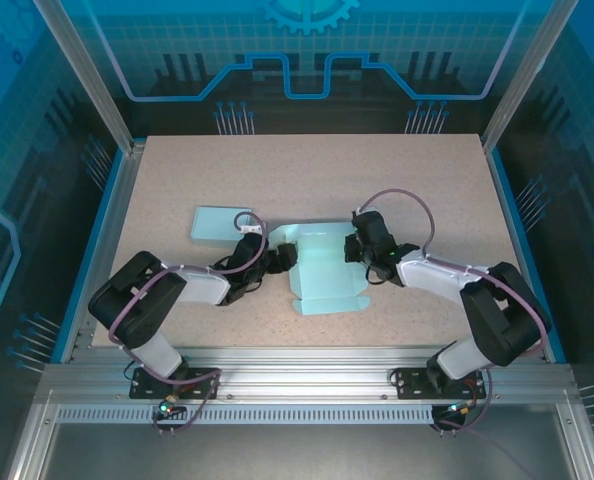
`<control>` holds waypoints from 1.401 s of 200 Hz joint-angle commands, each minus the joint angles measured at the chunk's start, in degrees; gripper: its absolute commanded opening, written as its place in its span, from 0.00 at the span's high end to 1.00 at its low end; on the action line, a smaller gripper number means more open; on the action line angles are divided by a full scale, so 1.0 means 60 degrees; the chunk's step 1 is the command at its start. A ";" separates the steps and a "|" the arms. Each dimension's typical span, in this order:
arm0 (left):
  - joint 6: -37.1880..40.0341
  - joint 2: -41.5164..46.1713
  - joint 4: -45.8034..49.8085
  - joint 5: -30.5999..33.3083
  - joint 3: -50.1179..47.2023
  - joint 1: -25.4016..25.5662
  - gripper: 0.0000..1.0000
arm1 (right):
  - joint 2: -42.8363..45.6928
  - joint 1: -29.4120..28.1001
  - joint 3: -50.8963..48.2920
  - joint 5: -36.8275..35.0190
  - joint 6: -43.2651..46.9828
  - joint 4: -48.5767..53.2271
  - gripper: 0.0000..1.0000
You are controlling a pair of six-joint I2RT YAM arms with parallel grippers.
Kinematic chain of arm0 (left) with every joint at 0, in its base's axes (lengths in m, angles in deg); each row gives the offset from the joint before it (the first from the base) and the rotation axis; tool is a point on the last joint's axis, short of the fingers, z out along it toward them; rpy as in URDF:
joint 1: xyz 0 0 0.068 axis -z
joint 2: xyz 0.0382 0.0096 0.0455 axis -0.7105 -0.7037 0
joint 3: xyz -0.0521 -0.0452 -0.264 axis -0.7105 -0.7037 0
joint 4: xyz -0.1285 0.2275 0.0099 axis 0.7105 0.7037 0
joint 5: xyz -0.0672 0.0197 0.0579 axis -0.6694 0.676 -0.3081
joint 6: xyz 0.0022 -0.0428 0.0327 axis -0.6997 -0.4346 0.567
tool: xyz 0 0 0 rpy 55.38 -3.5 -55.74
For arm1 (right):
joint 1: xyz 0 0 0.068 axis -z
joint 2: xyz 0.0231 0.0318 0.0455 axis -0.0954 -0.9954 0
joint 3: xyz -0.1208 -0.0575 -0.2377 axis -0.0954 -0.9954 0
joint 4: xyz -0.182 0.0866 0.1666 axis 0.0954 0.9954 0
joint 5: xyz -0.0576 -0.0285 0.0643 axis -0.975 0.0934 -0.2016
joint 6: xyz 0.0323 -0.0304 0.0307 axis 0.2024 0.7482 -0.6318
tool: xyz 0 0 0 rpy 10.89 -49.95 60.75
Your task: Fold the paper box
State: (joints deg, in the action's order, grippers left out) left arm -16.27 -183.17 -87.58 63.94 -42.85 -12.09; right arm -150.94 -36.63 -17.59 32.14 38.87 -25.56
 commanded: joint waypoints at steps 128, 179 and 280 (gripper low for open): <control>-0.0046 0.5244 0.0982 -0.0813 -0.1909 -0.1692 0.11 | -0.0694 -0.0174 0.0513 -0.0216 0.0081 0.0176 1.00; 0.0642 0.4019 -0.0908 -0.4301 -0.1112 -0.2633 0.01 | -0.0671 -0.0177 0.0509 -0.0101 0.0080 0.0115 1.00; 0.0613 -0.0039 -0.2567 -0.6629 0.0609 -0.2684 0.01 | -0.0846 -0.0178 0.0756 0.0026 0.0077 0.0204 1.00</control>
State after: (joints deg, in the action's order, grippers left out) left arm -11.98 -180.99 -95.92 31.70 -41.51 -27.89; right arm -154.76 -36.72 -14.51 31.28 38.96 -24.77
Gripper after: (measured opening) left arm 0.989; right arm 0.091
